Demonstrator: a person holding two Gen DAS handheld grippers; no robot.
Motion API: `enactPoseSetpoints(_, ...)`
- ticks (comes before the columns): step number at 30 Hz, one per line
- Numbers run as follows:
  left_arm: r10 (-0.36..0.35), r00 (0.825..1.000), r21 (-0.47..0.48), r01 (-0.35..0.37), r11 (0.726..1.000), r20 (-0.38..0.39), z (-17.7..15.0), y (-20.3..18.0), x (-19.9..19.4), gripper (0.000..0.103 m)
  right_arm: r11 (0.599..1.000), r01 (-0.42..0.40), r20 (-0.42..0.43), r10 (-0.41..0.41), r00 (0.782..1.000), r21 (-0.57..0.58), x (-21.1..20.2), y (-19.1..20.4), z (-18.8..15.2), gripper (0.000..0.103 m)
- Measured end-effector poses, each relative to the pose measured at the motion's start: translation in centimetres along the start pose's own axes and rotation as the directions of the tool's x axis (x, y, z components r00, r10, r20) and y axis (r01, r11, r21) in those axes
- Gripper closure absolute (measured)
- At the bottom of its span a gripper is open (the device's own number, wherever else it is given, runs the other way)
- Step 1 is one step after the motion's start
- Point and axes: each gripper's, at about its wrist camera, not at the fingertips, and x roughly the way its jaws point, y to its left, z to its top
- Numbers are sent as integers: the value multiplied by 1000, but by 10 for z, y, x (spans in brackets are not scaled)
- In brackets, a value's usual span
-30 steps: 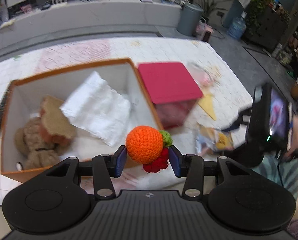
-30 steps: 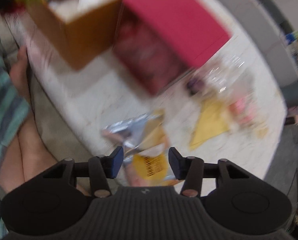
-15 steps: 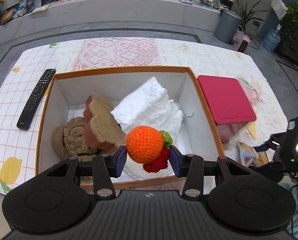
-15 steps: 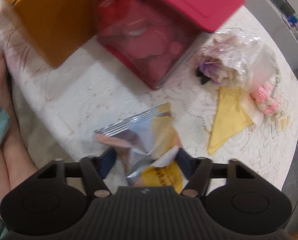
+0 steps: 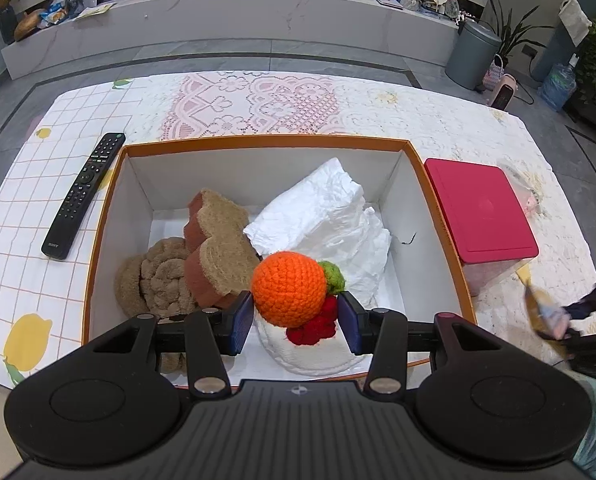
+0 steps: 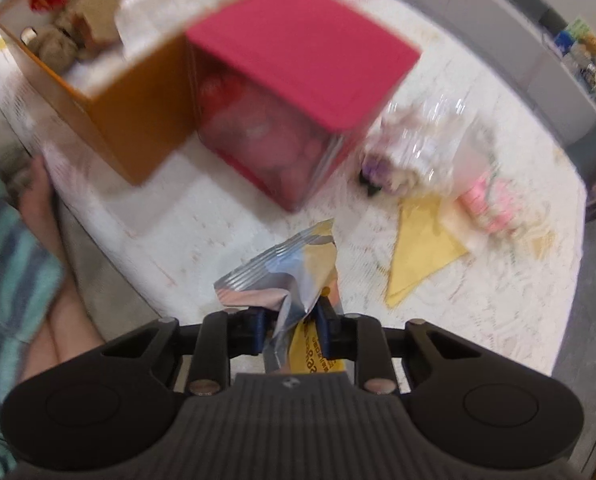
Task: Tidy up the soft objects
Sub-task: 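Carry the knitted fruit and snack bag over the orange box with both tools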
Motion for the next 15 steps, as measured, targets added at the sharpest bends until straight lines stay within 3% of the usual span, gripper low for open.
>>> enactPoseSetpoints(6, 5, 1000, 22, -6, 1000, 10, 3, 2, -3, 51, 1000, -22, 136, 23, 990, -8, -63, 8, 21, 81)
enactPoseSetpoints(15, 18, 999, 40, -20, 999, 40, 14, 20, -5, 51, 996, -64, 310, 81, 947, -66, -121, 46, 92, 81)
